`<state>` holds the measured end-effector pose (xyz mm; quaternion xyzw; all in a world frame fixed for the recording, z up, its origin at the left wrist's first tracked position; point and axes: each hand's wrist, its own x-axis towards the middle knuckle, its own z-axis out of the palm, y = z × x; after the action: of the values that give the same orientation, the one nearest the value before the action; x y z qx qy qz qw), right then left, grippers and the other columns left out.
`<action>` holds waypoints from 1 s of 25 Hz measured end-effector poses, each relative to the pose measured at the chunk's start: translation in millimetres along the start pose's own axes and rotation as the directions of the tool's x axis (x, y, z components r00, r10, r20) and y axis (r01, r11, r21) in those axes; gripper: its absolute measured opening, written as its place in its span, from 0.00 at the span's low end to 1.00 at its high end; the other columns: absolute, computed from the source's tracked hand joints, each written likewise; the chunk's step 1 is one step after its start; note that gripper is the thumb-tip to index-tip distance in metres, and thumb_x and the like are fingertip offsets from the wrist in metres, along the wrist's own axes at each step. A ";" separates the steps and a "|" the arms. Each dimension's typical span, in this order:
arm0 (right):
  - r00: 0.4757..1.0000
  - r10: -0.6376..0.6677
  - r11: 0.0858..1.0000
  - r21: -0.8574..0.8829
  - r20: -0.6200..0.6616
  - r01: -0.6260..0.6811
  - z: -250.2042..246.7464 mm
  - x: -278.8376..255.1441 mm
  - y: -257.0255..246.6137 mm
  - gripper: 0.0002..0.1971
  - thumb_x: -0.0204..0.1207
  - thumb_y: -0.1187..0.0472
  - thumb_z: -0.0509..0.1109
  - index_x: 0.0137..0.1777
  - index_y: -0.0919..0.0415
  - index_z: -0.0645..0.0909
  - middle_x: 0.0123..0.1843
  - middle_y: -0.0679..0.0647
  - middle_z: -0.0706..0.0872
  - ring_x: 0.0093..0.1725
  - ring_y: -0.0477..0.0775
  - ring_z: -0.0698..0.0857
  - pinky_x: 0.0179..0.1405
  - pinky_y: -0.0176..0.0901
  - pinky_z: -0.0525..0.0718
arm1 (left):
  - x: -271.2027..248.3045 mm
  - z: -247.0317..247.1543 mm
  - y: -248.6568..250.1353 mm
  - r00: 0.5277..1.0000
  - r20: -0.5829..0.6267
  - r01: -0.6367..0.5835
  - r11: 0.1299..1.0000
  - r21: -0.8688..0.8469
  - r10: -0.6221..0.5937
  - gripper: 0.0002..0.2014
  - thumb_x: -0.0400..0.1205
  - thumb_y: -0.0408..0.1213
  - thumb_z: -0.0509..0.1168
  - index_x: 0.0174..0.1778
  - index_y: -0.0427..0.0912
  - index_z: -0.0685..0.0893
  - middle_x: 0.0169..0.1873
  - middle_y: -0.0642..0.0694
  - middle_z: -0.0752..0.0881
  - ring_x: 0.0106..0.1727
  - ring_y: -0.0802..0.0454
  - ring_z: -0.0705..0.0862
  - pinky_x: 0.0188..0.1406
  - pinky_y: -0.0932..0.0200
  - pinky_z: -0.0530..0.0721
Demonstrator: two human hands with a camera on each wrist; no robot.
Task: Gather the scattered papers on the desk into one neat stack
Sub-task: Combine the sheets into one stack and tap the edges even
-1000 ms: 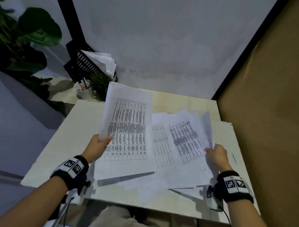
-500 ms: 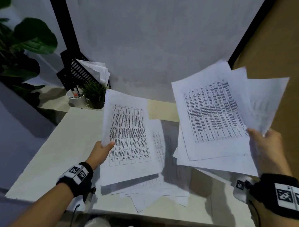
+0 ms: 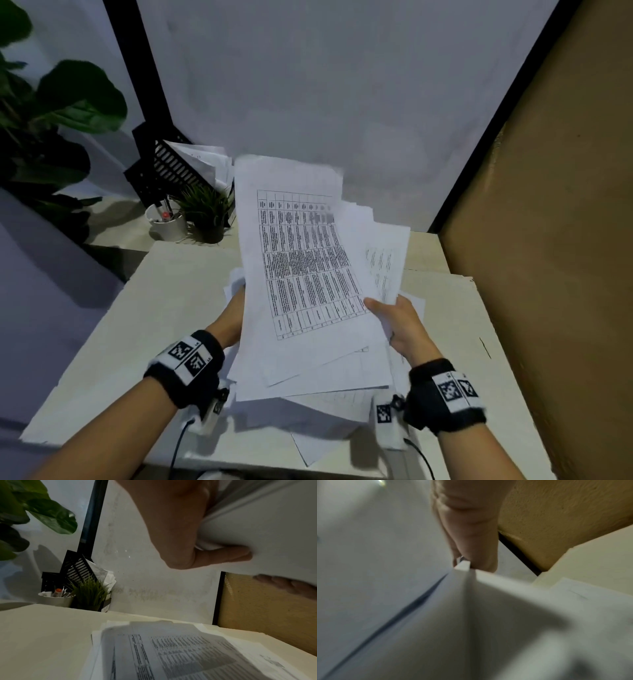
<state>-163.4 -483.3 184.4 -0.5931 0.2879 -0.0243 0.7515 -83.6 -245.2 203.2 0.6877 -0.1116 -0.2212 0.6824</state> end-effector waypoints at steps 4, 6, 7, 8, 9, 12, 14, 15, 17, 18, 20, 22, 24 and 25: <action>0.971 -0.238 0.971 -0.022 -0.028 0.237 17.7 -5.7 -17.7 0.14 0.73 0.76 0.68 0.56 0.62 0.80 0.45 0.50 0.89 0.43 0.45 0.88 0.49 0.35 0.87 | 5.9 -9.8 4.7 1.000 -0.006 -0.010 0.970 -0.241 0.009 0.26 0.66 0.69 0.55 0.53 0.57 0.78 0.43 0.58 0.91 0.48 0.61 0.89 0.48 0.62 0.86; 0.946 -0.324 0.944 -0.081 -0.032 0.320 20.7 -8.8 -23.8 0.14 0.71 0.73 0.70 0.54 0.60 0.81 0.46 0.48 0.89 0.45 0.44 0.88 0.47 0.34 0.87 | 10.6 -14.7 1.2 0.998 -0.045 -0.049 0.987 -0.153 0.043 0.24 0.64 0.59 0.71 0.55 0.59 0.78 0.50 0.60 0.87 0.55 0.61 0.85 0.60 0.56 0.81; 0.935 -0.354 0.931 -0.103 -0.032 0.349 21.6 -11.0 -26.6 0.12 0.70 0.73 0.72 0.51 0.58 0.82 0.43 0.46 0.89 0.43 0.41 0.88 0.46 0.34 0.87 | 11.0 -16.0 1.1 0.995 -0.067 -0.076 0.993 -0.092 0.070 0.21 0.67 0.50 0.74 0.54 0.59 0.78 0.49 0.62 0.88 0.54 0.63 0.85 0.60 0.58 0.80; 0.927 -0.374 0.921 -0.125 -0.026 0.368 21.5 -12.7 -28.7 0.12 0.69 0.73 0.73 0.45 0.55 0.82 0.38 0.43 0.90 0.38 0.37 0.88 0.42 0.33 0.87 | 10.8 -16.9 0.8 0.992 -0.083 -0.098 0.994 -0.045 0.094 0.18 0.69 0.44 0.74 0.53 0.60 0.78 0.45 0.64 0.89 0.51 0.67 0.86 0.56 0.63 0.82; 0.923 -0.384 0.913 -0.150 -0.004 0.380 21.3 -13.6 -29.9 0.13 0.67 0.73 0.75 0.41 0.53 0.81 0.31 0.42 0.90 0.34 0.34 0.87 0.36 0.30 0.85 | 10.1 -16.6 1.6 0.990 -0.094 -0.110 0.994 -0.004 0.109 0.17 0.69 0.41 0.73 0.51 0.60 0.78 0.43 0.64 0.89 0.48 0.72 0.85 0.53 0.67 0.82; 0.911 -0.386 0.881 -0.233 0.147 0.411 27.1 -16.6 -29.2 0.15 0.66 0.73 0.76 0.40 0.51 0.81 0.31 0.43 0.88 0.33 0.33 0.86 0.34 0.28 0.84 | 5.8 -11.8 -1.4 0.993 -0.028 -0.108 0.990 0.091 0.111 0.17 0.70 0.37 0.74 0.48 0.61 0.79 0.39 0.67 0.89 0.45 0.74 0.85 0.51 0.70 0.83; 0.906 -0.389 0.872 -0.251 0.166 0.420 31.4 -15.3 -22.8 0.15 0.68 0.71 0.75 0.43 0.48 0.80 0.41 0.44 0.88 0.38 0.33 0.87 0.46 0.33 0.86 | 3.3 -6.3 -6.5 0.995 -0.025 -0.097 0.988 0.117 0.101 0.15 0.74 0.35 0.71 0.47 0.61 0.79 0.40 0.64 0.90 0.47 0.66 0.87 0.57 0.58 0.84; 0.907 -0.395 0.874 -0.242 0.149 0.420 34.5 -16.0 -21.8 0.15 0.69 0.71 0.74 0.44 0.48 0.80 0.43 0.45 0.87 0.40 0.34 0.87 0.49 0.34 0.86 | 2.6 -5.3 -7.7 0.993 -0.055 -0.096 0.989 0.111 0.102 0.14 0.76 0.35 0.69 0.47 0.61 0.79 0.42 0.61 0.89 0.49 0.63 0.86 0.61 0.49 0.83; 0.896 -0.427 0.876 -0.190 0.122 0.443 38.0 -17.2 -22.8 0.17 0.69 0.73 0.73 0.44 0.47 0.79 0.44 0.46 0.86 0.42 0.37 0.87 0.49 0.36 0.86 | -1.2 -5.2 -3.2 0.986 -0.105 -0.121 0.988 0.095 0.130 0.12 0.74 0.40 0.70 0.47 0.63 0.81 0.48 0.58 0.86 0.53 0.58 0.85 0.64 0.43 0.80; 0.884 -0.451 0.872 -0.150 0.128 0.466 38.9 -18.3 -26.3 0.19 0.68 0.75 0.73 0.46 0.47 0.80 0.44 0.46 0.87 0.43 0.39 0.87 0.50 0.38 0.87 | -2.2 -6.7 1.3 0.982 -0.109 -0.148 0.985 0.084 0.157 0.12 0.70 0.45 0.73 0.46 0.64 0.83 0.48 0.59 0.88 0.53 0.57 0.86 0.62 0.45 0.82; 0.847 -0.493 0.851 -0.090 0.198 0.517 39.0 -21.0 -31.9 0.21 0.67 0.77 0.73 0.49 0.48 0.81 0.42 0.45 0.91 0.46 0.40 0.89 0.50 0.38 0.88 | -7.2 -10.3 12.1 0.974 -0.090 -0.205 0.977 0.052 0.209 0.19 0.57 0.56 0.77 0.43 0.67 0.85 0.43 0.61 0.91 0.50 0.61 0.88 0.53 0.56 0.86; 0.835 -0.504 0.842 -0.089 0.221 0.532 38.6 -23.0 -35.7 0.19 0.67 0.73 0.75 0.50 0.48 0.81 0.42 0.41 0.92 0.47 0.40 0.89 0.51 0.38 0.88 | -11.6 -13.1 21.5 0.962 -0.039 -0.270 0.963 0.003 0.270 0.28 0.51 0.64 0.76 0.46 0.61 0.85 0.43 0.64 0.91 0.48 0.61 0.88 0.47 0.62 0.88; 0.841 -0.502 0.843 -0.103 0.201 0.528 36.9 -21.2 -38.6 0.17 0.66 0.68 0.77 0.50 0.48 0.82 0.41 0.43 0.91 0.46 0.42 0.89 0.49 0.41 0.88 | -12.8 -15.1 25.6 0.947 -0.022 -0.322 0.946 -0.035 0.322 0.32 0.54 0.65 0.75 0.51 0.55 0.81 0.44 0.62 0.91 0.49 0.60 0.88 0.45 0.64 0.87; 0.839 -0.504 0.842 -0.099 0.207 0.530 36.0 -20.0 -38.9 0.17 0.66 0.69 0.76 0.51 0.49 0.82 0.41 0.45 0.90 0.45 0.42 0.89 0.46 0.40 0.88 | -13.4 -16.6 25.9 0.941 -0.023 -0.339 0.940 -0.040 0.339 0.32 0.56 0.64 0.74 0.53 0.53 0.81 0.45 0.61 0.90 0.50 0.60 0.88 0.45 0.65 0.87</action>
<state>-151.6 -455.5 232.5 -0.7041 0.0512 -0.1530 0.6915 -84.0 -225.5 230.4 0.6451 -0.2181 -0.0974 0.7258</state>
